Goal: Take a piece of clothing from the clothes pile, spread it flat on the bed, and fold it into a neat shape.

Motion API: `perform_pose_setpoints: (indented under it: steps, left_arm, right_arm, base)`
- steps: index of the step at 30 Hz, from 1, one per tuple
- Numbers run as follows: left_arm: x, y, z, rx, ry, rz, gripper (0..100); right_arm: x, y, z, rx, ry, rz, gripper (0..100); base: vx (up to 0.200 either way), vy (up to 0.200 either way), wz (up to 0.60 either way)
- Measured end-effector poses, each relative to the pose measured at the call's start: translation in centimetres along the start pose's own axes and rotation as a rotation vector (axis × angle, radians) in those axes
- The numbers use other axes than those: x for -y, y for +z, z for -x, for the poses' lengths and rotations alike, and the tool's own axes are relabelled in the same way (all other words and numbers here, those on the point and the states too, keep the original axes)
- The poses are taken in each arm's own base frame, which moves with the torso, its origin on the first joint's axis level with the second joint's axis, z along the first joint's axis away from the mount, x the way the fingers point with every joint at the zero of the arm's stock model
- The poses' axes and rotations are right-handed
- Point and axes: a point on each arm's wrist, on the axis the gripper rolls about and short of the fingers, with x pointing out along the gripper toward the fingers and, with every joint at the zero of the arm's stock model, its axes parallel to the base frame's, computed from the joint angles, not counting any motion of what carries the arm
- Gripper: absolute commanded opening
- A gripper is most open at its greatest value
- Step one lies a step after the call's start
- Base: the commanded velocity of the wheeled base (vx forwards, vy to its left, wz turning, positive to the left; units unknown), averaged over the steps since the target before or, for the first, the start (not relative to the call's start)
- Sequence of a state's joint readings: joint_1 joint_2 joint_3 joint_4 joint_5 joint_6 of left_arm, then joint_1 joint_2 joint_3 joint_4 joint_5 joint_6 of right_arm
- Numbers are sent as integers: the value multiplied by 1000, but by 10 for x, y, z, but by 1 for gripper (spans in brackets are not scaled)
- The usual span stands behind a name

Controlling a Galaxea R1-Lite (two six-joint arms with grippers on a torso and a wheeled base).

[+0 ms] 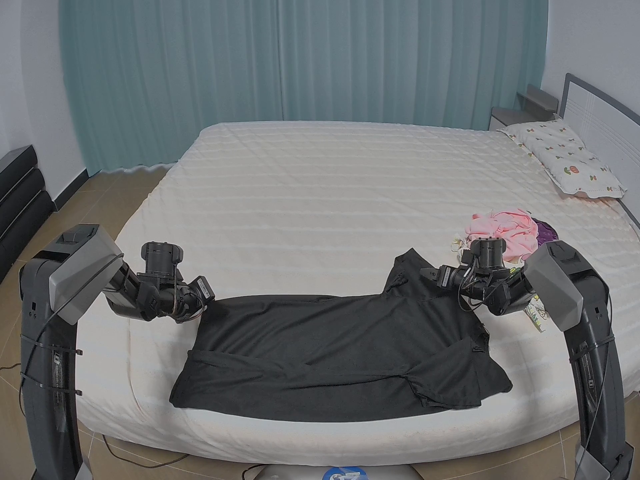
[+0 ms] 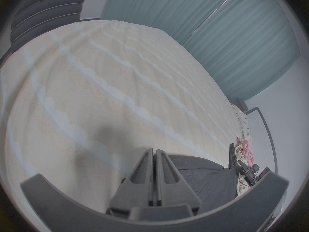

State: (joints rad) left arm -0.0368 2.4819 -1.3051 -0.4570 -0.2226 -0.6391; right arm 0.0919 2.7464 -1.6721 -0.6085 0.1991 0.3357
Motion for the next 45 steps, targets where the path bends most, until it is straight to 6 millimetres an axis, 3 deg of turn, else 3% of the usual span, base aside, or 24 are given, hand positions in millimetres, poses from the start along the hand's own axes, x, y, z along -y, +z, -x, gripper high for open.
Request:
perform_pose_setpoints:
  steps: [15,23,34,45]
  left_arm:
    - [1,3,3,9,-2,1,0]
    - [0,8,6,39,18,6,0]
    - [2,16,11,64,12,36,0]
    - [6,23,23,86,2,35,0]
  right_arm:
    - [-3,4,4,29,13,-61,0]
    - [0,9,20,49,7,-87,0]
    - [-3,31,41,130,24,-131,0]
    - [-6,36,58,143,30,-141,0]
  base:
    - [0,0,0]
    - [0,0,0]
    - [0,0,0]
    - [0,0,0]
